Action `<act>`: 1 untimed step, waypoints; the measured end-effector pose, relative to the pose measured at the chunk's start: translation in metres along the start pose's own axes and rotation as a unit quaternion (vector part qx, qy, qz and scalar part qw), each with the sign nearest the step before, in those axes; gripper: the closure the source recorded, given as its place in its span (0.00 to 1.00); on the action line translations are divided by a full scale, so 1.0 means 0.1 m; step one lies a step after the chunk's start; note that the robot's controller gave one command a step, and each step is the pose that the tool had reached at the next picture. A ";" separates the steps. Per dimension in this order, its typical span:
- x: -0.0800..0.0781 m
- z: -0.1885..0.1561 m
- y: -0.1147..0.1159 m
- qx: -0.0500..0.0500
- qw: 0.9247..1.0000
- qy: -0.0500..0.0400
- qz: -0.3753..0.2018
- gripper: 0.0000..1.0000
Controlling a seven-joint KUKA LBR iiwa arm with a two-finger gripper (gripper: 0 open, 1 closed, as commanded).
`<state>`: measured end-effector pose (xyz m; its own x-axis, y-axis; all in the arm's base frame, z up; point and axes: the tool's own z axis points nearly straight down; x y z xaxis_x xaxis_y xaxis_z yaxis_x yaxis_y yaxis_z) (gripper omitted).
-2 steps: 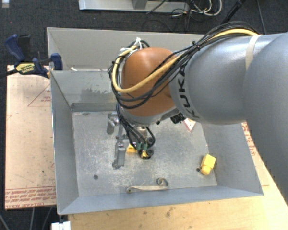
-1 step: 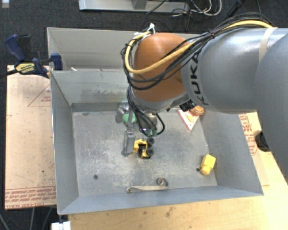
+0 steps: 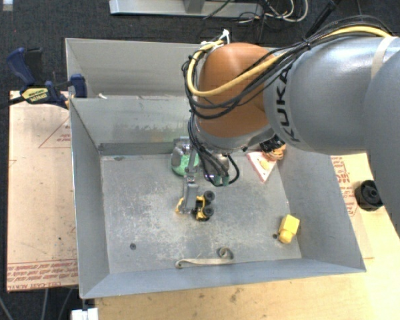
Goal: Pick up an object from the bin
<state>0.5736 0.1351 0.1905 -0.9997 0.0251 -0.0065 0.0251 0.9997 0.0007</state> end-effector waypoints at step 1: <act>0.08 -0.01 -0.21 0.000 0.998 0.003 -0.060 0.00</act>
Offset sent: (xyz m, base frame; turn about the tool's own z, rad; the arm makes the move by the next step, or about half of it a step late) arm -0.0244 -0.0969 -0.0448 -0.1668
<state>0.5647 0.1142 0.1917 -0.9955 -0.0945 -0.0003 -0.0945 0.9955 0.0012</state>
